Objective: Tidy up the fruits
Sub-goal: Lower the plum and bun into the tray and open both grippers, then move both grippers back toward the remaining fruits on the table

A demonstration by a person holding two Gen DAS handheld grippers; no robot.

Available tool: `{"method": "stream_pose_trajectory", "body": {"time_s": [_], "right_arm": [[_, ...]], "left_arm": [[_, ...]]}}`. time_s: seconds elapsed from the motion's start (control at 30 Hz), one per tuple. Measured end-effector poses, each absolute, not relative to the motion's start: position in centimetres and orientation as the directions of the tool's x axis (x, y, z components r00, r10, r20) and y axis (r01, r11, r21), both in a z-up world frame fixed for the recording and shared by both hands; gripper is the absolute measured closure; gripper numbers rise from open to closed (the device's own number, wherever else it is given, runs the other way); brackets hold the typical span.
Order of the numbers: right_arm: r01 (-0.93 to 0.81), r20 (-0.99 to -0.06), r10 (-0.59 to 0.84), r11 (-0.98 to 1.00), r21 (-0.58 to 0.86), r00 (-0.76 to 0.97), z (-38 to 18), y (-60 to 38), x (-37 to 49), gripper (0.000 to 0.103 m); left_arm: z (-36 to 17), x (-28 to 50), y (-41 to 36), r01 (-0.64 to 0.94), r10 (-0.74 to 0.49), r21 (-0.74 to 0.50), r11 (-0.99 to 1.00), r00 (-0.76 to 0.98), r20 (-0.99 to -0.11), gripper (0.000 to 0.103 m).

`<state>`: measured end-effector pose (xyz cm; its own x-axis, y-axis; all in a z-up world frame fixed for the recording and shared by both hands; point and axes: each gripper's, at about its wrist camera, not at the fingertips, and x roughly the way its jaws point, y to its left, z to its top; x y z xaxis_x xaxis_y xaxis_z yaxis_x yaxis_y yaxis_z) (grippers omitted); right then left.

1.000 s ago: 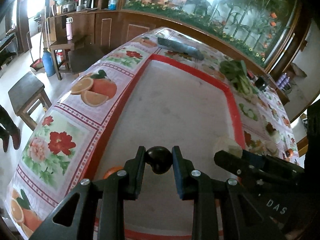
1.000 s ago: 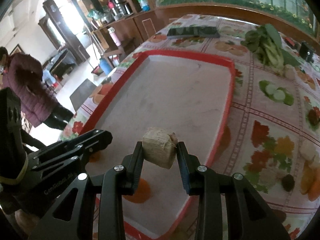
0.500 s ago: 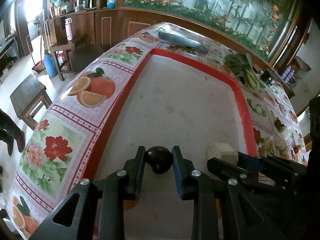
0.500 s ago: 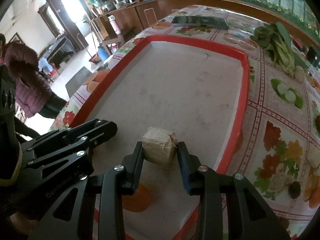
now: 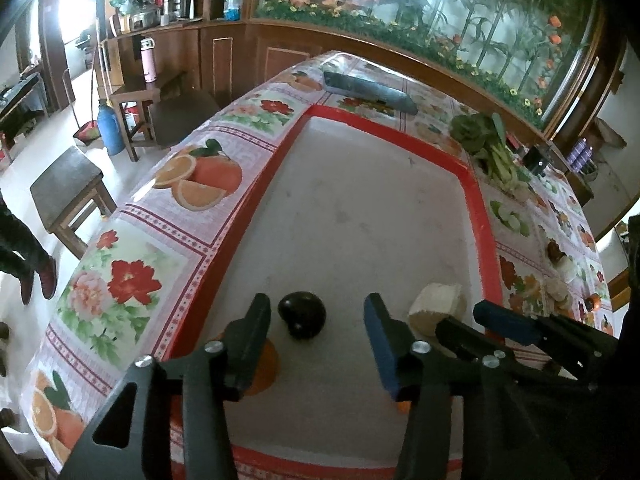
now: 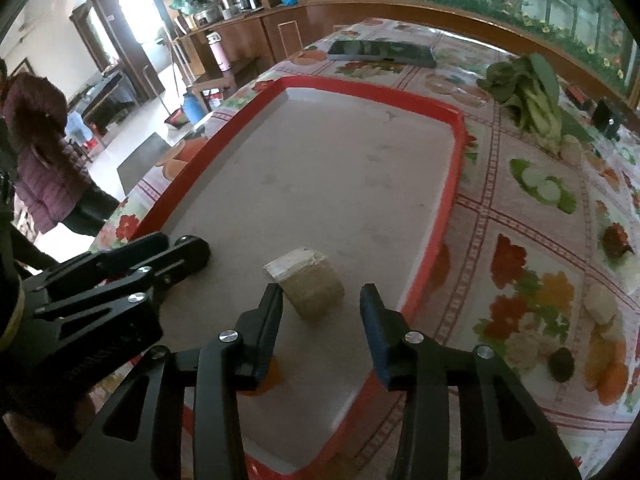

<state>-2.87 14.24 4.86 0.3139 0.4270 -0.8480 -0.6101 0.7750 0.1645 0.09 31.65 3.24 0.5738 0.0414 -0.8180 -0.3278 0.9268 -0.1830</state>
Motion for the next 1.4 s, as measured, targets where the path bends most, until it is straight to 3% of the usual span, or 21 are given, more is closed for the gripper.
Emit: {"method": "stream_pose_trajectory", "body": {"time_s": [0.47, 0.7, 1.4], "right_arm": [[-0.640, -0.820, 0.395, 0.767, 0.047, 0.414, 6.9, 11.2, -5.6, 0.053], [-0.575, -0.804, 0.358, 0.818, 0.024, 0.475, 7.5, 6.3, -6.5, 0.032], [-0.209, -0.780, 0.171, 0.977, 0.053, 0.602, 6.1, -11.8, -7.4, 0.027]], "left_arm": [[5.4, -1.6, 27.9, -0.309, 0.056, -0.167, 0.936, 0.601, -0.797, 0.034], [6.3, -1.9, 24.1, -0.256, 0.048, -0.143, 0.956, 0.616, -0.786, 0.032], [5.0, -1.5, 9.2, 0.014, -0.067, -0.071, 0.997, 0.554, -0.830, 0.031]]}}
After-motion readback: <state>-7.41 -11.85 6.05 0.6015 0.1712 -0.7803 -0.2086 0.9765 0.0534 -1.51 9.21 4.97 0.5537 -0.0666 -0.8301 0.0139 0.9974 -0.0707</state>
